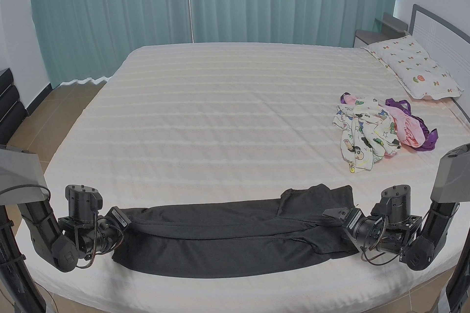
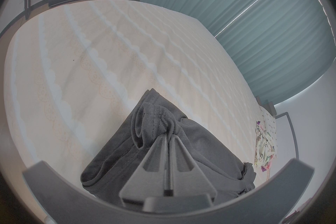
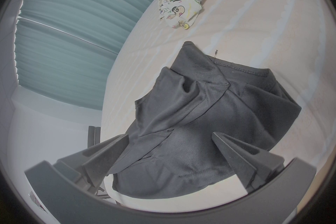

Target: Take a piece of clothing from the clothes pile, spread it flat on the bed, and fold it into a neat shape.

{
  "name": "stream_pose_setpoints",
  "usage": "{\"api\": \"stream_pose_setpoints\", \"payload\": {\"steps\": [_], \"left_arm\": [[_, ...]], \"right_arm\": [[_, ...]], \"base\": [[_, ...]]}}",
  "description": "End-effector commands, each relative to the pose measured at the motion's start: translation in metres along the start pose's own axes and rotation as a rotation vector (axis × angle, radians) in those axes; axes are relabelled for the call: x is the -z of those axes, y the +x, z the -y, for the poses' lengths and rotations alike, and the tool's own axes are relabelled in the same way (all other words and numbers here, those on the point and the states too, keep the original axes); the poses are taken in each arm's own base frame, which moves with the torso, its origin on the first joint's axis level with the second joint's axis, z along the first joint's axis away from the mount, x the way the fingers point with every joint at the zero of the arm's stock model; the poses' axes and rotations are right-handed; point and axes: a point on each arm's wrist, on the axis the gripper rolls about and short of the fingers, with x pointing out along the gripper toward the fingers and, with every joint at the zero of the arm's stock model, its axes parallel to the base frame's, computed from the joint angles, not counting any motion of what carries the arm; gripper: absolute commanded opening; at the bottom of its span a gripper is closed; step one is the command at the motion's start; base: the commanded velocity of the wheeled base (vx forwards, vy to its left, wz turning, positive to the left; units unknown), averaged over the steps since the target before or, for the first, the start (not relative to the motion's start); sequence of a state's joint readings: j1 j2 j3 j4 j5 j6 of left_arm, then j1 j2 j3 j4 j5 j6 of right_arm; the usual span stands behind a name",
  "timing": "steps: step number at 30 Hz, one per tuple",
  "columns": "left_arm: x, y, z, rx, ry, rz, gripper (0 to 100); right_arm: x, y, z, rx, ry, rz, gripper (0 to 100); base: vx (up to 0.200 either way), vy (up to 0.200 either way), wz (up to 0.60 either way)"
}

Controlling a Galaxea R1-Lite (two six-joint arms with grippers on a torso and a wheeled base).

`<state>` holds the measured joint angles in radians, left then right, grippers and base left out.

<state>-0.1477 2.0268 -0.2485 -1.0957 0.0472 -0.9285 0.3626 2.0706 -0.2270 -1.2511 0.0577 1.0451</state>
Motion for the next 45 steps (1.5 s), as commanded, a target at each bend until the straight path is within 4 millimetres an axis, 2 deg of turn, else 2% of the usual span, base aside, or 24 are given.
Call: {"api": "stream_pose_setpoints", "payload": {"steps": [1, 14, 20, 22, 26, 35, 45], "left_arm": [[0.0, -0.001, 0.0, 0.004, -0.003, 0.002, 0], [0.0, 0.0, 0.0, 0.003, -0.006, -0.001, 0], [0.001, 0.001, -0.001, -0.004, -0.006, -0.006, 0], [0.0, 0.002, -0.001, -0.003, -0.008, -0.004, 0], [0.0, 0.002, -0.001, -0.003, -0.008, -0.004, 0], [0.0, 0.002, -0.001, -0.003, -0.008, -0.004, 0], [0.0, 0.002, 0.0, 0.001, -0.011, -0.004, 0]], "right_arm": [[0.002, 0.014, 0.007, 0.04, 0.006, -0.003, 100], [-0.003, 0.03, 0.004, 0.062, 0.053, 0.092, 100], [-0.004, 0.017, -0.002, 0.039, 0.047, 0.1, 100], [-0.007, 0.006, -0.009, 0.006, 0.044, 0.11, 100], [-0.009, 0.002, -0.013, -0.011, 0.044, 0.121, 100], [-0.005, 0.019, 0.002, 0.053, 0.051, 0.101, 100], [-0.017, 0.029, 0.007, 0.061, 0.082, 0.135, 100]], "base": [[0.0, 0.0, 0.0], [0.0, 0.0, 0.0], [0.0, 0.0, 0.0], [0.0, 0.0, 0.0], [0.0, 0.0, 0.0], [0.0, 0.0, 0.0], [0.0, 0.0, 0.0]]}}
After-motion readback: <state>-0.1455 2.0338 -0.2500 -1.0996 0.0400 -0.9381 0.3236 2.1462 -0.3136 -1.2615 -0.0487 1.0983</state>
